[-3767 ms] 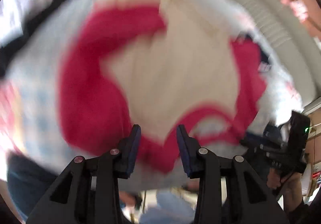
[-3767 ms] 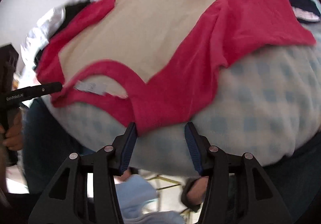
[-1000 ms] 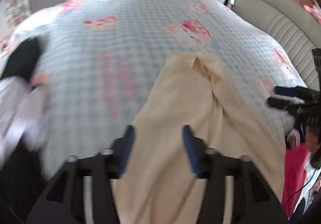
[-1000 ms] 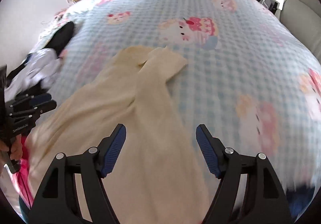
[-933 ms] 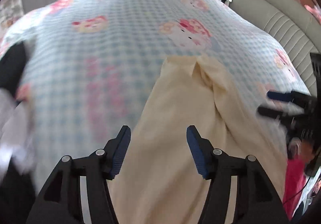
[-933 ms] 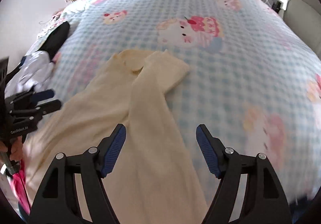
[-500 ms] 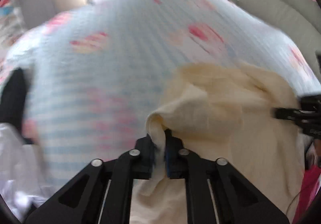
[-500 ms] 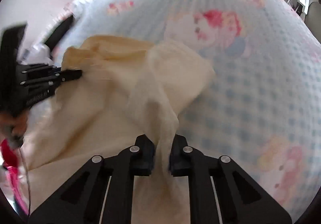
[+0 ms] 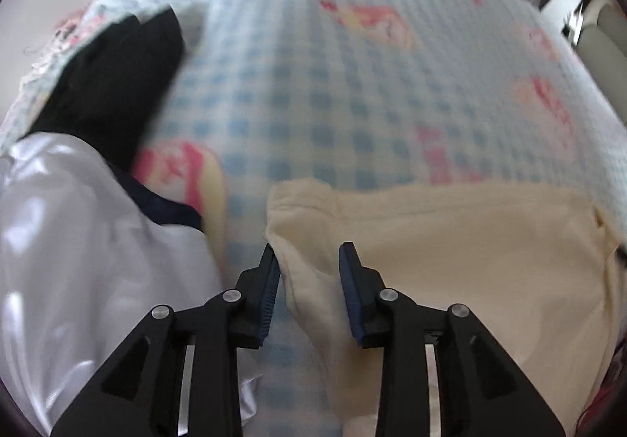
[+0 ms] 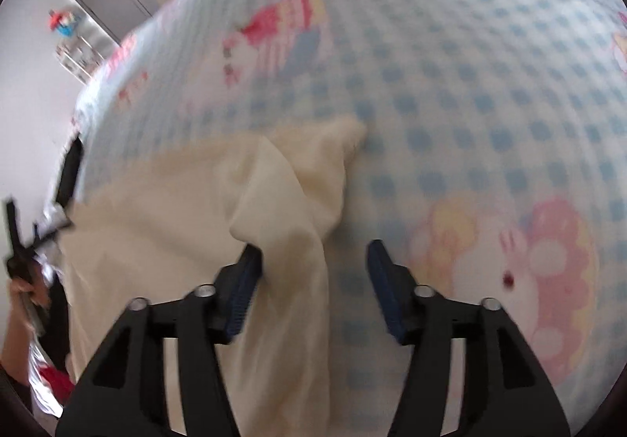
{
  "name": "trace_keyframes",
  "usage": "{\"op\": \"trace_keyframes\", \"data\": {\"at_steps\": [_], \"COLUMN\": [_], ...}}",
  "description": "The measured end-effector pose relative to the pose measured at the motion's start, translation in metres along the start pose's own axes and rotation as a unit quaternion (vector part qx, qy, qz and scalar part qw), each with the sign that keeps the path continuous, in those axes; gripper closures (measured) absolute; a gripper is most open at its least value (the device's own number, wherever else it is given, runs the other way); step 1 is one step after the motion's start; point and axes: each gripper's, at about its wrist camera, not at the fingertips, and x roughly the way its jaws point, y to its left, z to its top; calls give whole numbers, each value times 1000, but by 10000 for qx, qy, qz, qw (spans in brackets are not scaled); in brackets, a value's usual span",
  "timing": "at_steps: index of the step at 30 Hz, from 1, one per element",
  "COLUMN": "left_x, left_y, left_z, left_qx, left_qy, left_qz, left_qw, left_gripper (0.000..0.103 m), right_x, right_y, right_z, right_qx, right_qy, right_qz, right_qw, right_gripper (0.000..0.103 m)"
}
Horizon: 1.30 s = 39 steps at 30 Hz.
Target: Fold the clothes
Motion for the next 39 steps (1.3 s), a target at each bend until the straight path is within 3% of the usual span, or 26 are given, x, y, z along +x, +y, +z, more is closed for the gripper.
{"op": "trace_keyframes", "data": {"at_steps": [1,2,3,4,5,7,10,13,15,16,17,18,19,20,21,23,25,26,27,28,29,30,33,35,37,39], "left_x": [4,3,-4,-12,-27,-49,-53,-20,5,9,12,16,19,23,26,30,27,23,16,7,-6,-20,-54,-45,-4,30], "left_y": [-3,-6,-7,-9,-8,0,13,22,25,27,29,31,33,35,38,45,47,46,38,30,20,11,-2,1,5,8], "left_z": [0,0,2,6,13,29,52,53,41,40,38,37,35,34,32,32,33,33,33,33,35,37,45,52,48,42], "left_qx": [46,71,95,135,233,318,351,151,63,34,5,-23,-52,-80,-109,-256,-302,-227,22,286,611,894,1188,984,693,434], "left_qy": [-2,-107,-274,-455,-681,-973,-1084,-660,-333,-286,-239,-192,-144,-97,-50,33,4,-61,-205,-366,-598,-827,-1472,-1470,-638,80], "left_qz": [68,207,374,541,686,805,1136,1099,1251,1135,1020,904,788,672,556,292,183,212,381,547,703,826,810,946,1449,1859], "left_qw": [10000,9997,9989,9974,9950,9915,9870,9916,9916,9931,9945,9957,9968,9977,9984,9992,9994,9995,9991,9974,9939,9891,9786,9797,9849,9816], "left_gripper": [93,96,96,96,96,96,96,96,94,93,93,92,91,91,88,85,87,92,97,97,97,97,98,95,88,88], "right_x": [3,9,12,15,18,4,-38,-33,-14,0,9,14,9,4,-1,-3,19,34,52,61,60,57,13,-8,5,35], "right_y": [2,6,12,17,23,26,10,-32,-62,-67,-67,-65,-59,-54,-49,-42,-34,-27,-16,0,17,31,34,29,19,7], "right_z": [5,8,11,14,17,28,49,59,56,50,45,41,41,42,43,52,58,59,56,52,47,44,61,74,75,68], "right_qx": [-3,-84,-267,-450,-633,-975,-1170,-388,184,134,56,-6,-29,-53,-45,112,160,125,-93,-489,-886,-1194,-1271,-1272,-1100,-845], "right_qy": [-36,48,145,242,338,357,80,-113,-48,141,245,260,57,-146,-327,-533,-158,155,508,662,677,645,54,-240,-181,62], "right_qz": [96,134,83,31,-21,59,360,-315,-961,-1322,-1340,-1238,-839,-439,-99,251,333,336,212,-153,-477,-735,-963,-1078,-1444,-1875], "right_qw": [9999,9999,9995,9987,9974,9946,9924,9987,9952,9910,9907,9920,9965,9989,9994,9982,9992,9992,9984,9965,9926,9880,9872,9857,9832,9786], "right_gripper": [27,31,68,85,89,93,94,96,96,93,90,81,72,46,29,23,13,20,56,81,96,99,100,100,100,94]}}
